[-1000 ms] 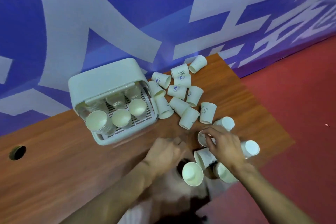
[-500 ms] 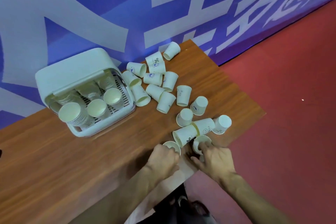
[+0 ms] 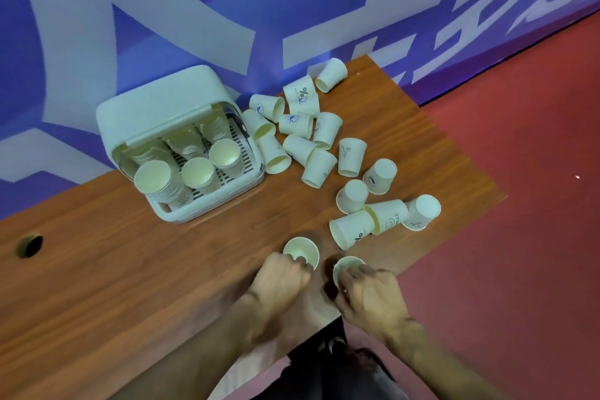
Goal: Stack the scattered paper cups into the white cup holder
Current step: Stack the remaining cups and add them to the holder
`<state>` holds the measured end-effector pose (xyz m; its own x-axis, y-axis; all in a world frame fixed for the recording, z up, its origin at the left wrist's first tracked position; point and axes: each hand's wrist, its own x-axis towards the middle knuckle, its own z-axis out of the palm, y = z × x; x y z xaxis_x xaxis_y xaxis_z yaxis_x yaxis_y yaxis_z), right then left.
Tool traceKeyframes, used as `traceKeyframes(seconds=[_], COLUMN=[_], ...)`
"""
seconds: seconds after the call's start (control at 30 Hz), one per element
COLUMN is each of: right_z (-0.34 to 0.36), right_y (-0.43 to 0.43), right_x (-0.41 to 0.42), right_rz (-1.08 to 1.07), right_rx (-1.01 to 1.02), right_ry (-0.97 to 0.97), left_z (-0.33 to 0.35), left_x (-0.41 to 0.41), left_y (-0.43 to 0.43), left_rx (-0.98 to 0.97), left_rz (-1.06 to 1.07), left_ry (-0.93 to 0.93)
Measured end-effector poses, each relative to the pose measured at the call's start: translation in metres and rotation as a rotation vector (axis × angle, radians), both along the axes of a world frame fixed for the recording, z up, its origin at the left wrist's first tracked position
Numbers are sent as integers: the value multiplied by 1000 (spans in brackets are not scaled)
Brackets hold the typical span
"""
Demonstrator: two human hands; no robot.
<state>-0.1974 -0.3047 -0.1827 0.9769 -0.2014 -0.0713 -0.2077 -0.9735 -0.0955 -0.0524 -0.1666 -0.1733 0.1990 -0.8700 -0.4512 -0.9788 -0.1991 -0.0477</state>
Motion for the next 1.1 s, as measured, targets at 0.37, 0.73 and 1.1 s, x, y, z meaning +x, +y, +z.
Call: traceKeyframes(seconds=[0.37, 0.73, 1.1], right_z=[32, 76, 56], right_y=[32, 9, -22], right_x=[116, 239, 308], right_rz=[171, 220, 493], right_rx=[15, 46, 52], right_ry=[-135, -349, -595], left_z=[55, 100, 90], left_x=[62, 137, 174], left_y=[68, 77, 62], left_rx=[-176, -290, -347], left_rz=[346, 609, 759], left_ry=[-87, -230, -213])
